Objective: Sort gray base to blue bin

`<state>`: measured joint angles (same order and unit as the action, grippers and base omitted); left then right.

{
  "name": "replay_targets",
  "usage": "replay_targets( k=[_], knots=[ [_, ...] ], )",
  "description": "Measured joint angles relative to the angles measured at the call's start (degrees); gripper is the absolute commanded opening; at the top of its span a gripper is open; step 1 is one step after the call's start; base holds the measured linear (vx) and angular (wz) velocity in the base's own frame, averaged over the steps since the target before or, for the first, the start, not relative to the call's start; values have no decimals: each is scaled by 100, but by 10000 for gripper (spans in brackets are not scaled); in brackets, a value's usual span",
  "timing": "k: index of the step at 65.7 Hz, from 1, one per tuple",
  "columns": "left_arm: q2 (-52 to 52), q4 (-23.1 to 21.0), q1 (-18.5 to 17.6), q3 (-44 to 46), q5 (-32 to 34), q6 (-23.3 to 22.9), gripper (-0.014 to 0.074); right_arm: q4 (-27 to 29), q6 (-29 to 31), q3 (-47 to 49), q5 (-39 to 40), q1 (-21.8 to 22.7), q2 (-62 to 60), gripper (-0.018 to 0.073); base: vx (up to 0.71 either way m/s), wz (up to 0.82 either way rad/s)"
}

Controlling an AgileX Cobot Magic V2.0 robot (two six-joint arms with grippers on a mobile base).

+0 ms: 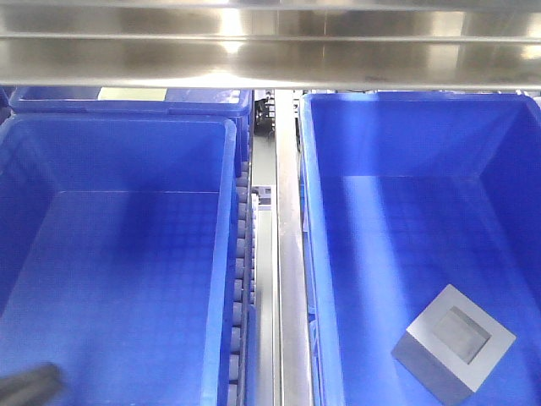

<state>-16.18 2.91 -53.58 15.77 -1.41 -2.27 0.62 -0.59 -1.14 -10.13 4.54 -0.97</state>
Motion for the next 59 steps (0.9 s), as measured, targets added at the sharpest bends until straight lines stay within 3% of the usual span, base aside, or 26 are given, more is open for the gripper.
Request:
replay_targets(
  k=[14,24,37,50,59],
  knots=[
    [741,0,1301,0,-884,11,-6,0,0,0,0,0,0,-5,0,0],
    [1244,-5,2623,-5,-1325,12,-6,0,0,0,0,0,0,-5,0,0],
    [1677,6,4122,-299,-1344,12,-6,0,0,0,0,0,0,-5,0,0],
    [1701,6,5145,-663,-1358,12,-6,0,0,0,1,0,0,-5,0,0],
    [1701,6,5514,-931,-1351,12,-6,0,0,0,1,0,0,-5,0,0]
  ],
)
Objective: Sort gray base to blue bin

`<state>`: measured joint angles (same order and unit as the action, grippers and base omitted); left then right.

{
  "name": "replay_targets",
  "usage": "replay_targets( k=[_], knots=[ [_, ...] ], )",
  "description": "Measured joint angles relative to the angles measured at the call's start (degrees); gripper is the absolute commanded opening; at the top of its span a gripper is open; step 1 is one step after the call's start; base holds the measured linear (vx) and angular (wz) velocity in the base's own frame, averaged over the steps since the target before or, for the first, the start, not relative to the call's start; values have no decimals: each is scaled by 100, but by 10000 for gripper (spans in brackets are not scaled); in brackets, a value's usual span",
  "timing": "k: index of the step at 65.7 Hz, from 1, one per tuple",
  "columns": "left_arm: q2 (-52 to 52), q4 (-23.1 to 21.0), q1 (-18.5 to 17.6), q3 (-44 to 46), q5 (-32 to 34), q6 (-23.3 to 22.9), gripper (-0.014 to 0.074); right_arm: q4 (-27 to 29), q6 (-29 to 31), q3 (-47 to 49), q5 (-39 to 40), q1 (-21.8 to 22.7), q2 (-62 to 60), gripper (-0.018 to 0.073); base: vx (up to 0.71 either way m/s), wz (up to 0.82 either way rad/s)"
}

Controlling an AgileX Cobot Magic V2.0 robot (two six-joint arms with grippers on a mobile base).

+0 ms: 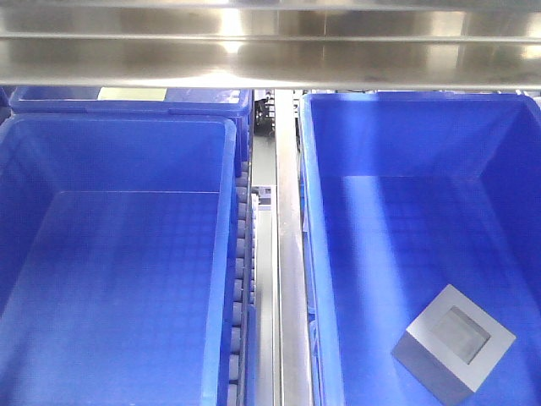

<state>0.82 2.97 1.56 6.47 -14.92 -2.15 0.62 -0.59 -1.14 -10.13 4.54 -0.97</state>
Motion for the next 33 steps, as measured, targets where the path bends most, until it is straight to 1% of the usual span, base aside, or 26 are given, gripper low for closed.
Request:
replay_targets(
  k=[6,18,33],
  knots=[
    [0,0,137,-223,16,0,-6,0,0,0,0,0,0,-5,0,0],
    [0,0,174,-737,428,0,-6,0,0,0,0,0,0,-5,0,0],
    [0,0,174,-796,512,0,-6,0,0,0,0,0,0,-5,0,0]
  ],
)
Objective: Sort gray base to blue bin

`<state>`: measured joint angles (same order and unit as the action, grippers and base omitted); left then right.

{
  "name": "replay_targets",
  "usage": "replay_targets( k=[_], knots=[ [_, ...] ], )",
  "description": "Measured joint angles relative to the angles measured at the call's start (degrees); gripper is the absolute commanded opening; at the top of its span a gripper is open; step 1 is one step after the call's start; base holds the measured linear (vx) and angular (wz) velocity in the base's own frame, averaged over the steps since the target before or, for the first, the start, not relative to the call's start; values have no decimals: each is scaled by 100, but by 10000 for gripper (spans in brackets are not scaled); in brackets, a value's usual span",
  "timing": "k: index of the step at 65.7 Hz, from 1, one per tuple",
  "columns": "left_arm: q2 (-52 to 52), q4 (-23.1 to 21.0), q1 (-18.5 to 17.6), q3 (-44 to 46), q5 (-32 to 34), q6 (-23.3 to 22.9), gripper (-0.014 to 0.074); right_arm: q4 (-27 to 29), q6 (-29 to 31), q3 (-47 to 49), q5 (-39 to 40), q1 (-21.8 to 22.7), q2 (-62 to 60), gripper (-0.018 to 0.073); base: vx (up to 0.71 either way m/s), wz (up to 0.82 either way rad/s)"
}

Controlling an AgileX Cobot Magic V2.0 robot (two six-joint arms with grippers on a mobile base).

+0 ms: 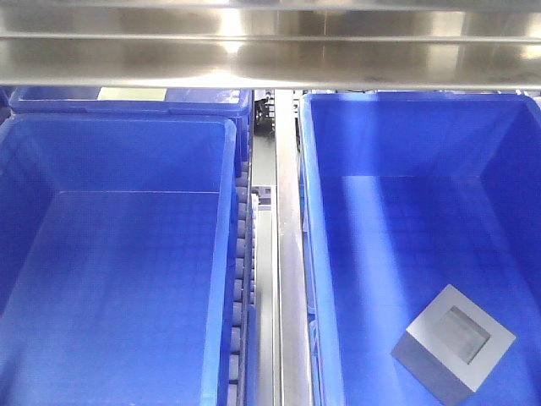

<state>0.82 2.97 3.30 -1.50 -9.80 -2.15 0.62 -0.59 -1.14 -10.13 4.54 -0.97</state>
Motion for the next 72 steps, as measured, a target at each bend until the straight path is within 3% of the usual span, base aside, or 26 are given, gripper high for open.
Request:
replay_targets(
  k=[72],
  knots=[
    [0,0,0,0,0,5,-6,0,0,0,0,0,0,-5,0,0]
  ],
)
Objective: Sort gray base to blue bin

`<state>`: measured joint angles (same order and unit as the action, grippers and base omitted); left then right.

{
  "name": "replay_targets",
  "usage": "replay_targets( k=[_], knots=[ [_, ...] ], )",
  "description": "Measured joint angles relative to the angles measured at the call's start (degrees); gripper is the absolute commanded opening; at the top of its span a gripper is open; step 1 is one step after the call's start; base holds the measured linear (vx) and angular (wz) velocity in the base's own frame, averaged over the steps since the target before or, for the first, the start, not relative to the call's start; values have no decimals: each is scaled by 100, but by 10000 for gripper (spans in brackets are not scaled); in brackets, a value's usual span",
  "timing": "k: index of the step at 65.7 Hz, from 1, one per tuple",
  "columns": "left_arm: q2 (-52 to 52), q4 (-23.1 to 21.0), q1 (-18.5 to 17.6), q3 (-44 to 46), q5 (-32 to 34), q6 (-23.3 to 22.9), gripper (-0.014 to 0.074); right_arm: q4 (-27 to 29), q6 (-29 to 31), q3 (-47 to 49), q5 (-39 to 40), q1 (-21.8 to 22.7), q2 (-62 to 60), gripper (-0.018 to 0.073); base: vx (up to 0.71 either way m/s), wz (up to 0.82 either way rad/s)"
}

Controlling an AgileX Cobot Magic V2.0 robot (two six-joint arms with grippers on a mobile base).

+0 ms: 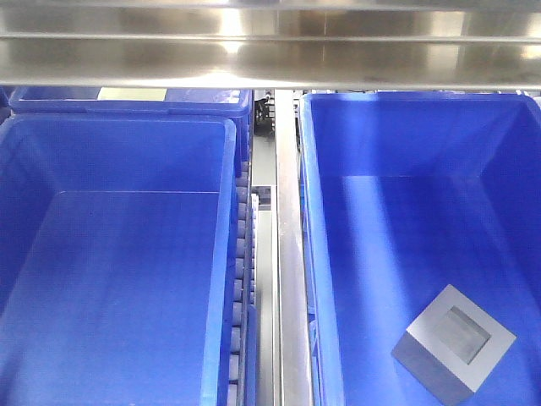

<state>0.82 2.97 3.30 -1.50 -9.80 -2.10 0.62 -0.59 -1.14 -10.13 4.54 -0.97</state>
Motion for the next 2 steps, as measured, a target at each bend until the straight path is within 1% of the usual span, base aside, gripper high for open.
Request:
replay_targets(
  k=[2],
  knots=[
    [0,0,0,0,0,0,-6,0,0,0,0,0,0,-5,0,0]
  ],
)
